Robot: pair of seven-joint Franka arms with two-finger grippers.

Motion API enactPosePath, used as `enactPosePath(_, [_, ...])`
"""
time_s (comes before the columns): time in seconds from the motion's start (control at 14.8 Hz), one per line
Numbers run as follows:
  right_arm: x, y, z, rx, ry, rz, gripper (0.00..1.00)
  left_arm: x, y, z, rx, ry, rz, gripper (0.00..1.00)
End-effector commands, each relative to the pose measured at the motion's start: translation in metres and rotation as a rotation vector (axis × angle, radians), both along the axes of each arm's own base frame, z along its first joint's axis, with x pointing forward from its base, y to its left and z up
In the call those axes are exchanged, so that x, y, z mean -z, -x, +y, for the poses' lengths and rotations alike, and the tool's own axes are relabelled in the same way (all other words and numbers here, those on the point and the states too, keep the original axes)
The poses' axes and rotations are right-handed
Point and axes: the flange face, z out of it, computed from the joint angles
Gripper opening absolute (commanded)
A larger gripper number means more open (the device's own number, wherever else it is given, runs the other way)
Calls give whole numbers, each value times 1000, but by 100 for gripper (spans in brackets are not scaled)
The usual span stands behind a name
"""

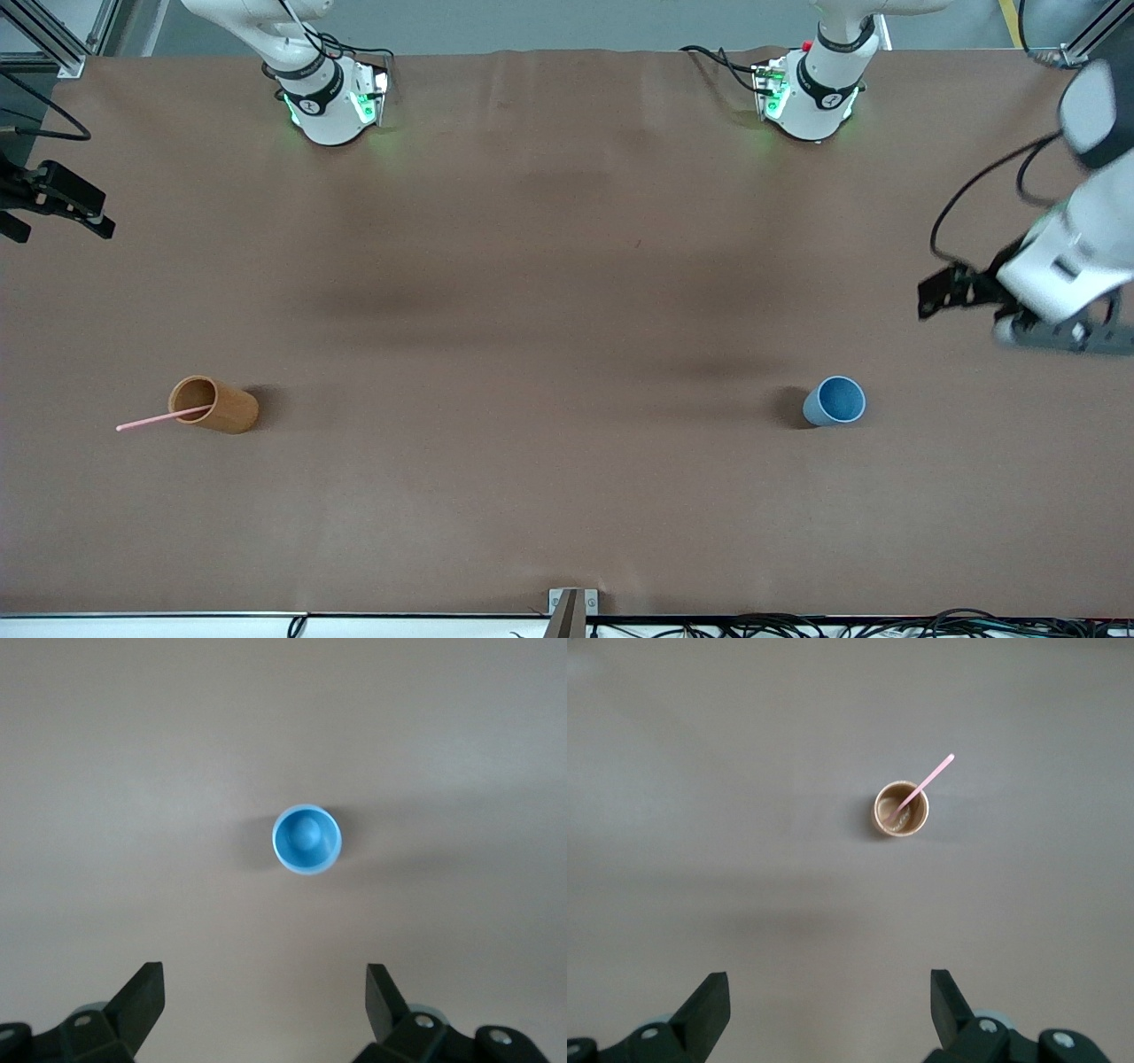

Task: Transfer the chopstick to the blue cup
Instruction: 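Reach the left gripper down to the blue cup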

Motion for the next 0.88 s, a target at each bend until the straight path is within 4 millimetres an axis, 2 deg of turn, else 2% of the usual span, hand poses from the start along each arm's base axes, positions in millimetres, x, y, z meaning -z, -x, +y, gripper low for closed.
enactPosePath(0.0, [7, -12, -24, 34, -35, -41, 100, 73, -24, 6, 22, 0, 2, 100])
enactPosePath(0.07, [20, -21, -29, 41, -38, -23, 100, 97, -28, 5, 22, 1, -12, 100])
enactPosePath(0.2, [52, -37, -53, 81, -46, 16, 100, 135, -31, 4, 21, 2, -24, 100])
enactPosePath(0.41, [121, -70, -100, 170, -110, 47, 100, 184, -22, 3, 2, 4, -25, 100])
enactPosePath(0.54, [166, -89, -127, 214, -126, 39, 100, 207, -16, 4, -2, 5, -16, 100])
enactPosePath(0.68, [192, -115, -140, 231, -113, -10, 98, 226, -16, 1, -2, 6, -4, 100])
enactPosePath(0.81, [209, -138, -150, 244, -114, -26, 97, 234, -16, 1, -3, 5, 1, 100])
